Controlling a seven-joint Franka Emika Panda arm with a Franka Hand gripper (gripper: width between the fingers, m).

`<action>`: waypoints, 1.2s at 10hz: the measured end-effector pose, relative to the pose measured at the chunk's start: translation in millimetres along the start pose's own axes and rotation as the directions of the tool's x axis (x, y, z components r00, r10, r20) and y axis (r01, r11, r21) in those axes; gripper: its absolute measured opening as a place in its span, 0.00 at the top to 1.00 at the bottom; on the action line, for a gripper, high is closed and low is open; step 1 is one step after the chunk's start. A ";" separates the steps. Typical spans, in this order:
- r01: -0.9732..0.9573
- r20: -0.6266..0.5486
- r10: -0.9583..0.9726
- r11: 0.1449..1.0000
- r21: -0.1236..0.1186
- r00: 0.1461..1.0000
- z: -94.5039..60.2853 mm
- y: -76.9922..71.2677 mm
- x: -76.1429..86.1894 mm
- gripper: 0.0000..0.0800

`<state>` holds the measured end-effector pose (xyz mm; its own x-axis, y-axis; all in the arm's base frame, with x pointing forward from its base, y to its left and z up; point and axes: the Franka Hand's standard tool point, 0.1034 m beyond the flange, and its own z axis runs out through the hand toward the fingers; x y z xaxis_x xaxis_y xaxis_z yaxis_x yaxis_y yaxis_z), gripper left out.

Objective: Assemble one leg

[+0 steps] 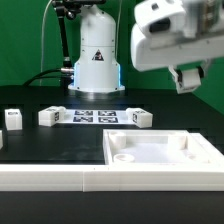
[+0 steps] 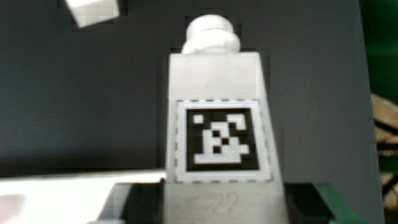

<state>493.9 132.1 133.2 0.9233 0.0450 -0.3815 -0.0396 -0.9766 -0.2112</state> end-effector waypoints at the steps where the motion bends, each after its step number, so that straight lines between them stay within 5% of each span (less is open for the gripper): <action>1: -0.002 -0.088 0.001 1.000 -0.008 0.996 0.8 1.3 4.5 0.63; 4: 0.013 -0.299 -0.022 0.999 -0.031 0.954 0.2 4.3 15.4 0.63; 6: 0.075 -0.414 -0.102 0.994 -0.080 0.904 4.8 13.1 26.5 0.63; 10: 0.100 -0.647 -0.158 0.987 -0.125 0.746 -31.0 13.7 54.5 0.63; 12: 0.086 -0.755 -0.166 0.986 -0.144 0.635 -29.0 19.7 54.9 0.63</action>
Offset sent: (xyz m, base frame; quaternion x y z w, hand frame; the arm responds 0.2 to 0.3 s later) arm 0.0000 0.0000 0.0000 0.0000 0.1938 0.0000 0.9810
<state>554.8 109.2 134.2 0.8810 0.0318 0.4721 0.0957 -0.9891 -0.1119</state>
